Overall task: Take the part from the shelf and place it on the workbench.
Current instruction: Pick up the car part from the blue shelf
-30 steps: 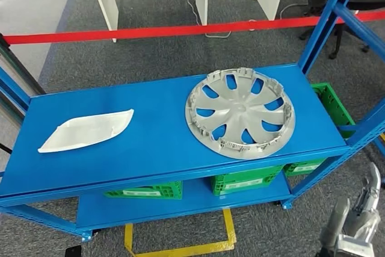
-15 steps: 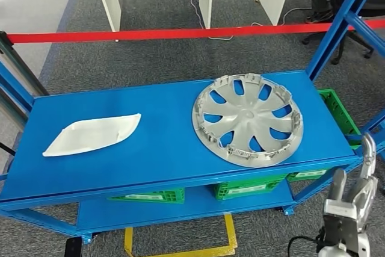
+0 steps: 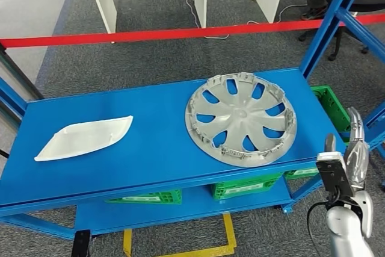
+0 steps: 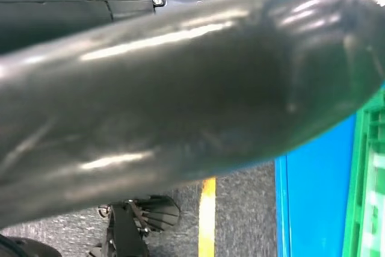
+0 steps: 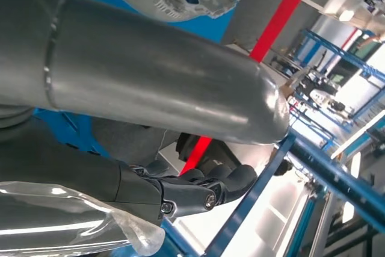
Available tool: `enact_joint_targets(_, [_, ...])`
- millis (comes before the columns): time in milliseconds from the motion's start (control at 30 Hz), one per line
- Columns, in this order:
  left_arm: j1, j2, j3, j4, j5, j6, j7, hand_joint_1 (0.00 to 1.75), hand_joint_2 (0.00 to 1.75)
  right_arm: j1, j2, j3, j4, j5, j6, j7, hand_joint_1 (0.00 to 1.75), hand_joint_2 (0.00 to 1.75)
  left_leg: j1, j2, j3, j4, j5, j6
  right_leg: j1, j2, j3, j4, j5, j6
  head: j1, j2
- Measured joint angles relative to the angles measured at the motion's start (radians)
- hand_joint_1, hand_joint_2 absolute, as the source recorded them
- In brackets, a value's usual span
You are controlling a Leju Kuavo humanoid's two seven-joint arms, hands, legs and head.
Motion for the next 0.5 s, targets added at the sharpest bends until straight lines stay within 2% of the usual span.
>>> enact_joint_targets(100, [-0.003,-0.001,-0.008,0.001,-0.005,-0.002,0.005,0.00,0.00,-0.031,-0.016,0.002,0.036,0.009,0.018,0.007,0.00,0.00,-0.002,-0.001,0.005,-0.026,0.000,0.010,0.000,-0.003,-0.005,-0.003,0.002,0.018,0.001,0.000])
enact_joint_targets(167, [-0.004,-0.001,-0.013,0.001,-0.009,-0.005,0.008,0.00,0.00,-0.052,-0.029,0.009,0.058,0.021,0.049,0.013,0.00,0.00,0.002,-0.001,0.009,-0.036,0.006,0.021,-0.001,-0.004,-0.019,0.022,-0.018,0.027,0.002,0.000])
enact_joint_targets(200, [-0.005,-0.001,-0.016,0.001,-0.012,-0.007,0.009,0.00,0.00,-0.066,-0.037,0.016,0.070,0.028,0.070,0.016,0.00,0.00,0.004,0.000,0.010,-0.040,0.009,0.027,-0.001,-0.004,-0.040,0.065,-0.042,0.030,0.004,0.000])
enact_joint_targets(267, [-0.007,0.000,-0.022,0.001,-0.016,-0.011,0.012,0.00,0.00,-0.097,-0.054,0.041,0.099,0.036,0.122,0.019,0.00,0.00,0.003,0.001,0.010,-0.040,0.008,0.031,-0.001,-0.004,-0.105,0.197,-0.101,0.035,0.007,0.000])
enact_joint_targets(333, [-0.007,-0.001,-0.026,0.001,-0.019,-0.013,0.015,0.00,0.00,-0.114,-0.063,0.061,0.116,0.038,0.155,0.018,0.00,0.00,0.003,0.002,0.009,-0.039,0.008,0.032,-0.001,-0.004,-0.150,0.285,-0.132,0.039,0.007,0.000])
enact_joint_targets(500, [-0.007,-0.001,-0.027,0.001,-0.020,-0.014,0.016,0.00,0.00,-0.118,-0.065,0.068,0.121,0.038,0.165,0.018,0.00,0.00,0.003,0.002,0.009,-0.039,0.008,0.032,-0.001,-0.004,-0.158,0.300,-0.135,0.039,0.008,0.000])
